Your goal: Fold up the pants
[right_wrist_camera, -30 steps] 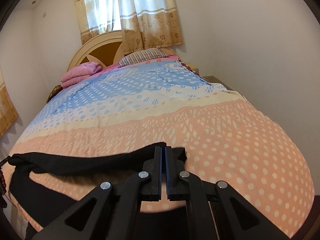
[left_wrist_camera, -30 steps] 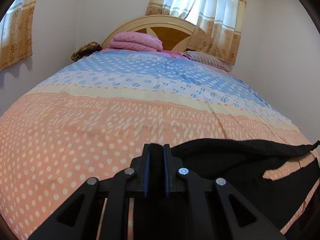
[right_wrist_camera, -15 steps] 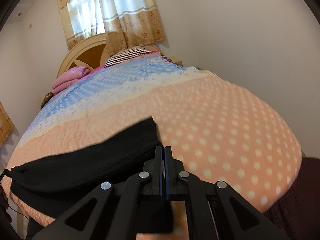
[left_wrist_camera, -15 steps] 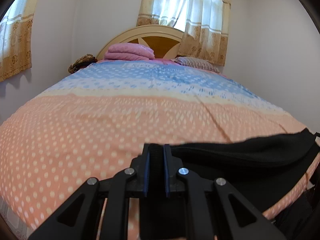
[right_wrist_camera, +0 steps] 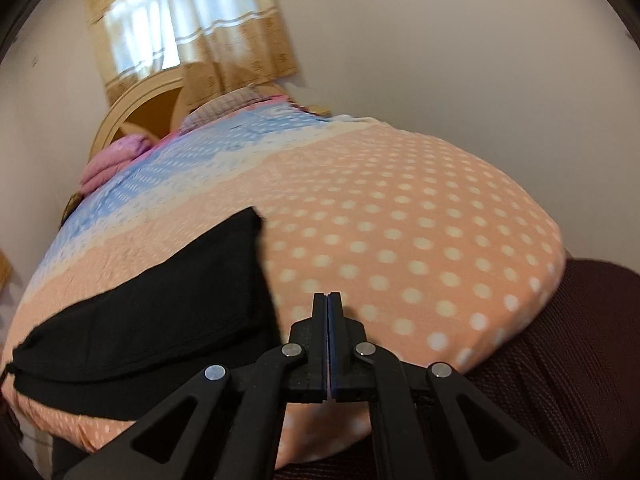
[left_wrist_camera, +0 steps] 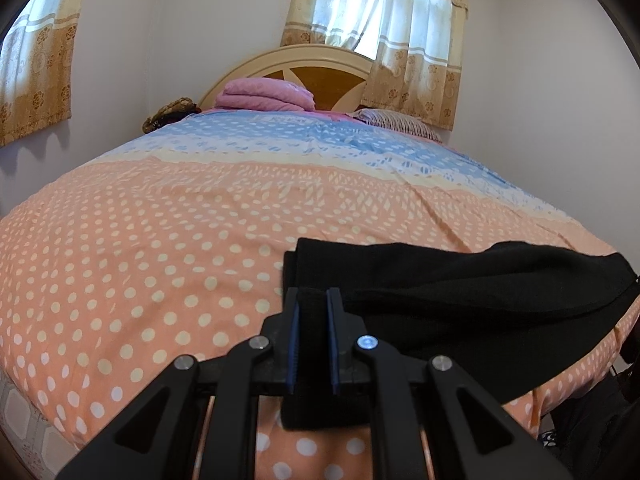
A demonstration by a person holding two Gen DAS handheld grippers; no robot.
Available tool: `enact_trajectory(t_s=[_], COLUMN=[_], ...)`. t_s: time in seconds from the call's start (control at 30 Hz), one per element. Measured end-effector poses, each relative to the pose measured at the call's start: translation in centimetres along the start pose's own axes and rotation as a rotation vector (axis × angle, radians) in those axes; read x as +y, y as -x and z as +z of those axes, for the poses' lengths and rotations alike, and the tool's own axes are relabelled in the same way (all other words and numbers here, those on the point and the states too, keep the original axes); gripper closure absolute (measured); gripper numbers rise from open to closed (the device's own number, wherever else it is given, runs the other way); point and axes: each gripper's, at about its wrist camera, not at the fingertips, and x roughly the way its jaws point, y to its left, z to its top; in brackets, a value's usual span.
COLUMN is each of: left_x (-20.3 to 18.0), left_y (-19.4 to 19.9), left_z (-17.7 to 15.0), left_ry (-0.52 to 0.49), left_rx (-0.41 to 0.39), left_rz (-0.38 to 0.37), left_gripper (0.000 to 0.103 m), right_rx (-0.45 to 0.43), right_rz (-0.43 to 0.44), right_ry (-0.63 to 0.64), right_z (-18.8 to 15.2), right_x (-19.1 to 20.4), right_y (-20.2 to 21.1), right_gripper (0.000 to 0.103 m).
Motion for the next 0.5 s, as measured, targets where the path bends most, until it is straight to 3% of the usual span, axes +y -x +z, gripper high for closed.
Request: enact_trajectory(t_s=[0.17,0.2,0.23,0.3,0.37,0.43,0.47,0.5], left_x=[0.1,0.2,0.3,0.1,-0.1,-0.3,-0.3,-0.3], left_y=[0.5,0.4,0.4,0.3,0.2,0.1,0.1,0.1], left_z=[-0.3,-0.4,-0.5,-0.5,-0.3,-0.1,-0.1,0.0], left_ry=[-0.004,-0.004,-0.005,-0.005,-0.006,-0.006,-0.003,0.000], left_rx=[0.003,0.006,0.007,0.007,0.002,-0.002,-0.004,-0.007], left_rz=[0.002,0.004,0.006,0.011,0.015,0.018,0.017,0.015], left_gripper=[0.087,0.087,0.087,0.087,0.087,0.087,0.087,0.087], right_rx=[-0.034,-0.064,-0.087,-0.103,-0.130,-0.092,-0.064,-0.039], right_rz=[0.016,0.007,0.006,0.072,0.161,0.193,0.222,0.254], right_ry=[0.000,0.053,0.121,0.203,0.296,0.390,0.441,0.482], right_z=[-0.1,-0.3,-0.5,-1.0,-1.8,-2.8,-3.5,-4.3], right_x=[0.6,2.1,4.1,8.0,12.8,17.5,20.1,22.2], right_y=[2.2,3.1,3.9,4.9,5.7,5.3,4.8,4.3], right_gripper=[0.100,0.086,0.049,0.017,0.018,0.020,0.024,0.034])
